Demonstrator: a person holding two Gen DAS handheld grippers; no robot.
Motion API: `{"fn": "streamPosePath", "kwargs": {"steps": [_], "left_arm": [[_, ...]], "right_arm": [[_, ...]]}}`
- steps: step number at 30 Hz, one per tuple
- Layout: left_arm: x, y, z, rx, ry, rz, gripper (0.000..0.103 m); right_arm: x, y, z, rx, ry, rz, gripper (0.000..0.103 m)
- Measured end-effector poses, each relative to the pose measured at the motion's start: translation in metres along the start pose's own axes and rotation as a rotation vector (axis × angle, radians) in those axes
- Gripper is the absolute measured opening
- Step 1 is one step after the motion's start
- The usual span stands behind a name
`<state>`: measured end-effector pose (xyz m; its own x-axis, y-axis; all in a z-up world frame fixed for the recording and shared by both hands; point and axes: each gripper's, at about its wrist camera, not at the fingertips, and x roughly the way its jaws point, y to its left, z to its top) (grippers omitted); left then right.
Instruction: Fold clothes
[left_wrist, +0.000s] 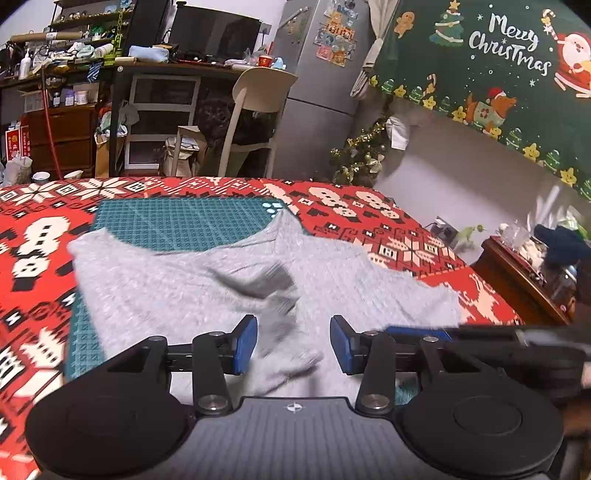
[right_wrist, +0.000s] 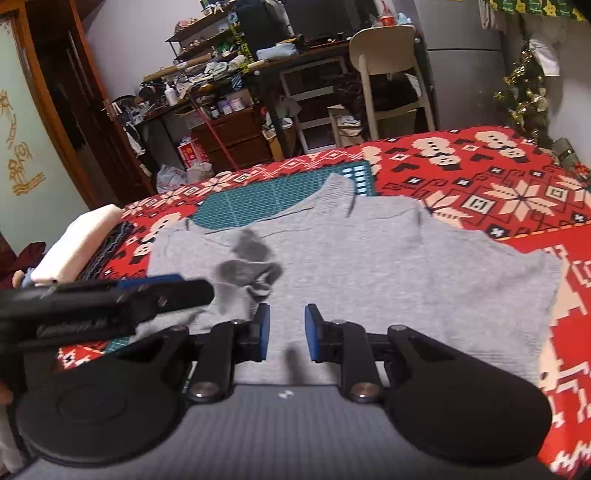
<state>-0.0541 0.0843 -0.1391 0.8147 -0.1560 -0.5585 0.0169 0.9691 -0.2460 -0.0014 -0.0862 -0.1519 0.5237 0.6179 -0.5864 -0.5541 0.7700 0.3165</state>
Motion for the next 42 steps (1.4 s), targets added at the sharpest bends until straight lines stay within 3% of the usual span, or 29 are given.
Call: {"fn": "streamPosePath", "kwargs": {"steps": [7,13,14,15,17,20,37,42], "left_arm": [[-0.023,0.014,-0.022,0.056,0.026,0.059,0.043],[-0.023,0.015,-0.038,0.126,0.062,0.095,0.041],[-0.021,0.014,-0.04,0.143,0.068,0.106,0.041],[-0.02,0.013,-0.042,0.159,0.073,0.119,0.037],[-0.016,0.013,-0.044,0.179,0.089,0.159,0.01],[-0.02,0.02,-0.045,0.156,0.081,0.183,0.004],[-0.029,0.035,-0.05,0.122,0.104,0.168,0.003],[-0.036,0.036,-0.048,0.1,0.092,0.155,0.009]], "right_arm": [[0.023,0.014,-0.003,0.016,0.047,0.045,0.03],[0.046,0.015,-0.003,0.049,0.086,0.068,0.03],[0.049,0.015,-0.002,0.053,0.09,0.069,0.024],[0.05,0.015,-0.002,0.052,0.091,0.065,0.011],[0.053,0.017,-0.002,0.049,0.093,0.058,0.006],[0.042,0.021,-0.003,0.039,0.08,0.047,0.004],[0.027,0.022,-0.016,0.053,0.157,0.061,0.004],[0.024,0.018,-0.015,0.076,0.142,0.062,0.013]]}}
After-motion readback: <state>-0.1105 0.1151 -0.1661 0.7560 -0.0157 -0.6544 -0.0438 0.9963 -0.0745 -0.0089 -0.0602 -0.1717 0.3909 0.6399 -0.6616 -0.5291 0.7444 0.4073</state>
